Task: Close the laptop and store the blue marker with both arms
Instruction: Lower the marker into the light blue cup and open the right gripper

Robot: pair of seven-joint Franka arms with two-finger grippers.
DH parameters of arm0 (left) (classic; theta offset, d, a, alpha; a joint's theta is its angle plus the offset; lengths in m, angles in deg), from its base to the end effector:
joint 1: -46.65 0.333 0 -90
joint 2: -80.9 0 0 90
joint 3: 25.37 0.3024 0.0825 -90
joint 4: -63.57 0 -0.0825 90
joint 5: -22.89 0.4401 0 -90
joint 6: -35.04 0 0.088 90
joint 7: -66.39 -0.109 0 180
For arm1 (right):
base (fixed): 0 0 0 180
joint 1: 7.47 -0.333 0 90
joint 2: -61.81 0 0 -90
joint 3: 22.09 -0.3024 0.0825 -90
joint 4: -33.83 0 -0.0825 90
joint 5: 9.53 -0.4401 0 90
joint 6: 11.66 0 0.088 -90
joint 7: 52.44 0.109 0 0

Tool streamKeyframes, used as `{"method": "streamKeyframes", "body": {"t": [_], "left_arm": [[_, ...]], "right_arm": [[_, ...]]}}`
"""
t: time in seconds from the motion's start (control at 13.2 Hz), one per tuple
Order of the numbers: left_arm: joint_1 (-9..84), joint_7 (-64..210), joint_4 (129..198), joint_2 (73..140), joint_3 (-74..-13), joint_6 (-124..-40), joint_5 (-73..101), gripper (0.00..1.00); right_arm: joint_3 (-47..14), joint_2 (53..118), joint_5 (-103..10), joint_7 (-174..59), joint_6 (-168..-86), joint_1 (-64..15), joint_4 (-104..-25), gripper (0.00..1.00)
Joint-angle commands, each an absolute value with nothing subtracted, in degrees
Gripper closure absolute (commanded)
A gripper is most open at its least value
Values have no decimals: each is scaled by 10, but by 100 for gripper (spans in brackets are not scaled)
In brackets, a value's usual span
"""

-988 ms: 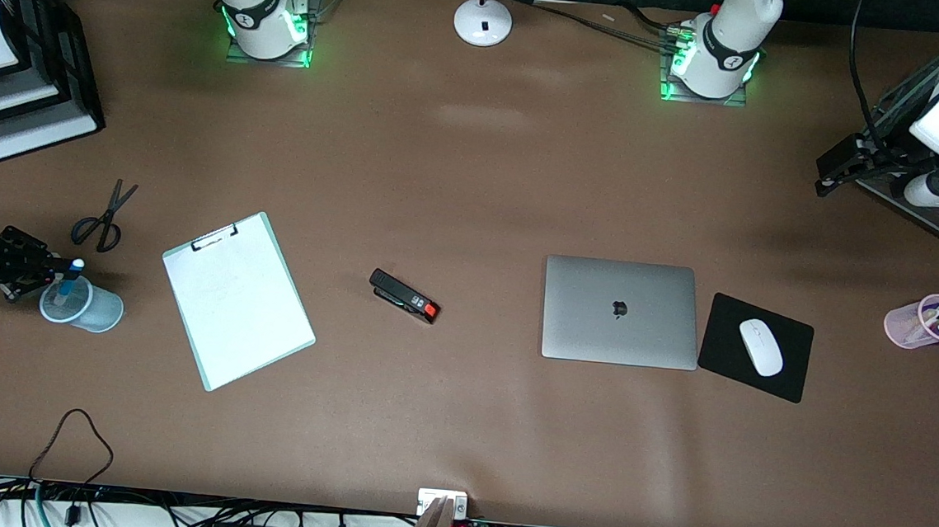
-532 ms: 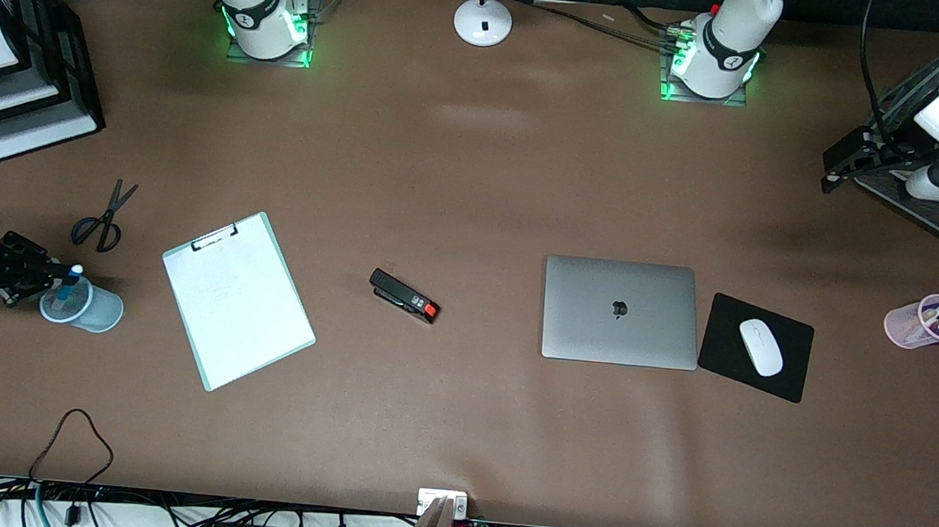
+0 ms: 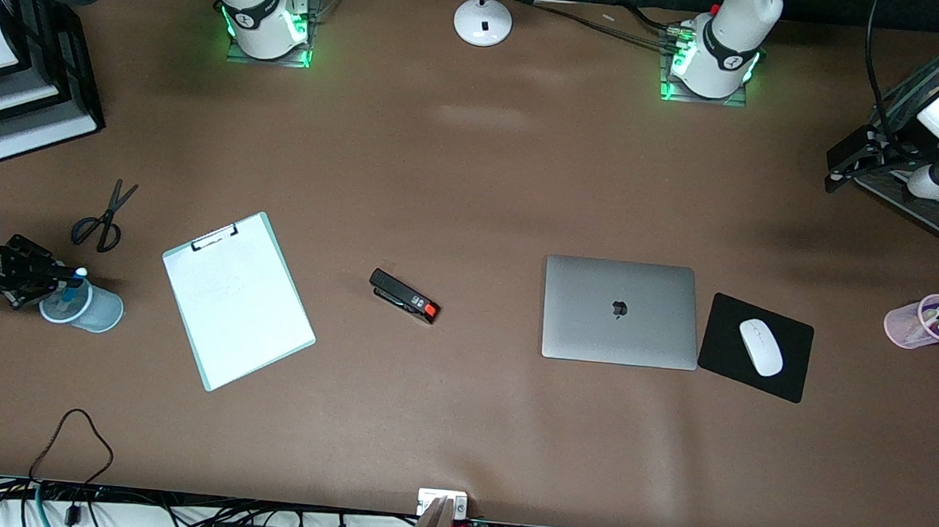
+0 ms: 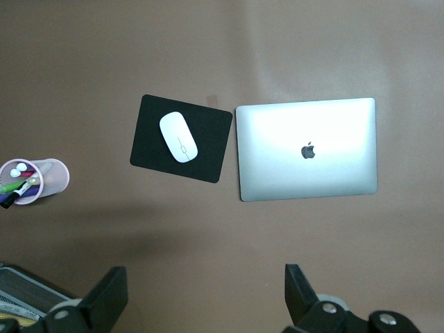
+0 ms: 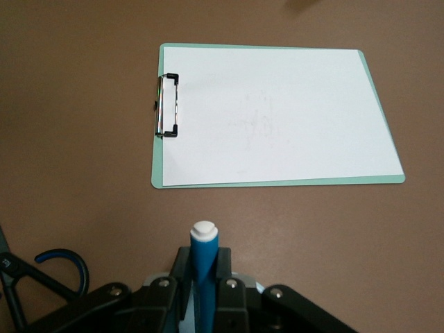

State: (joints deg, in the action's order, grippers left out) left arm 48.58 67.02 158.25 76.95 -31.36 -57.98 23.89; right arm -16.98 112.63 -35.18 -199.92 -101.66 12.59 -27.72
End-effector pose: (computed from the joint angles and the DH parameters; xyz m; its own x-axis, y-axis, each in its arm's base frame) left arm 0.5935 -0.0422 0.6117 0.9974 -0.0607 0.0398 -0.0598 -0.9979 -0.0242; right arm 0.7226 -0.2664 0.2430 -0.4300 0.7517 0.5000 0.8875 0.4536 0.0814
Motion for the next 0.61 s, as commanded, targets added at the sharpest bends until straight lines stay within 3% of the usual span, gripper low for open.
{"method": "streamKeyframes", "body": {"t": [0.0,0.08,0.15,0.53], "left_arm": [[490,655,1573,771,-316,-571,239,0],[489,654,1573,771,-319,-571,239,0],[490,654,1573,772,-319,-571,239,0],[490,655,1573,772,-318,-572,239,0]], "right_arm": [[-180,1137,-362,-2005,-1012,139,-259,83],[-180,1137,-362,-1996,-1010,139,-259,30],[-180,1133,-361,-1983,-1006,139,-259,0],[-180,1105,-360,-1854,-973,136,-259,0]]}}
